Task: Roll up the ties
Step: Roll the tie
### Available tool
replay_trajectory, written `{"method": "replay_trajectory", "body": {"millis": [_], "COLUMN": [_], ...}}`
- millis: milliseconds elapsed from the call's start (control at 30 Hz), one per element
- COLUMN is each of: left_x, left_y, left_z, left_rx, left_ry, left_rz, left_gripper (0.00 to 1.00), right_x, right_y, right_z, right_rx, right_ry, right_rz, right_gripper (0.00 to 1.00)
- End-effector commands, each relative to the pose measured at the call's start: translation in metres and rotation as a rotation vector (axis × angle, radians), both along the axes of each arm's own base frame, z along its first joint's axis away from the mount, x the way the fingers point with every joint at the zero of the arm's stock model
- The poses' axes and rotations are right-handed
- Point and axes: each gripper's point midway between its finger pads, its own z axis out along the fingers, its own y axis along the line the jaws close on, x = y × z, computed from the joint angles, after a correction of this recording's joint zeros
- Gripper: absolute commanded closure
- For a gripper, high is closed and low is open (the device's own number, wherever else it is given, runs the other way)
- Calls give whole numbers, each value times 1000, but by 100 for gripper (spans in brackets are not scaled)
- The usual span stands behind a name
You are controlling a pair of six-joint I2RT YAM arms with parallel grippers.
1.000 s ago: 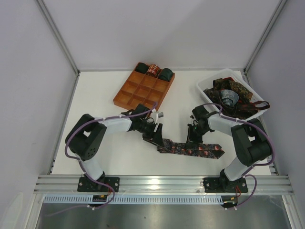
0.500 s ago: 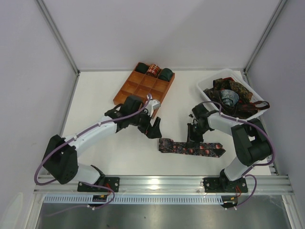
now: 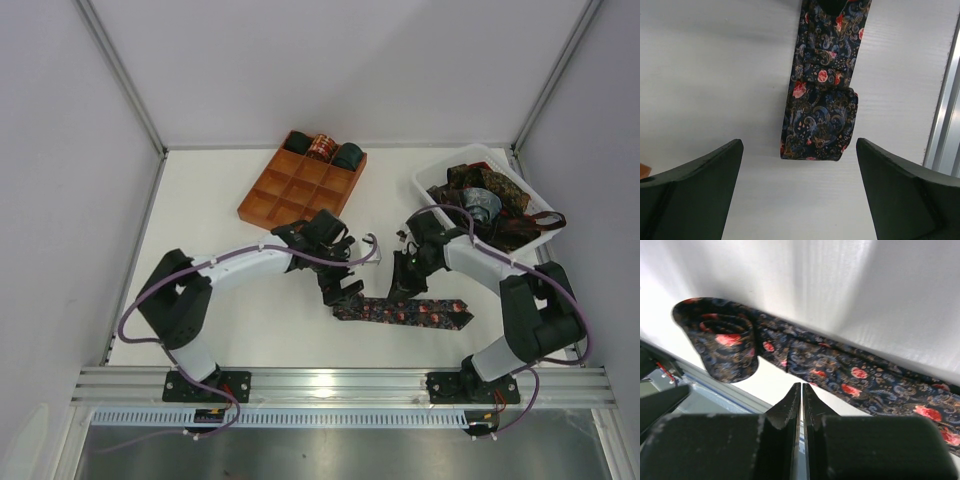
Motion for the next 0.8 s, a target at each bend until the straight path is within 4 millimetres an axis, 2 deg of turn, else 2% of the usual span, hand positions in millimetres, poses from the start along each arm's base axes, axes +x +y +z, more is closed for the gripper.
{"method": "replay_trajectory", "body": {"millis": [0, 267, 433, 767], "left_x": [8, 3, -11, -10], "left_y": [-16, -29, -38, -28], "left_z": [9, -4, 1, -28], "left_rx": [-26, -18, -49, 54], "left_ry": [-56, -19, 44, 24], "left_rz": [-90, -107, -155, -165], "left_gripper": [0, 0, 0, 0], "right_x": [8, 10, 10, 5], "right_y": [6, 5, 6, 4], "right_z": [26, 34, 34, 33], "right_rx": [59, 102, 118, 130], "right_ry": [-62, -78, -77, -76], "right_rz": [12, -6, -10, -21], "right_gripper": [91, 92, 92, 93]}}
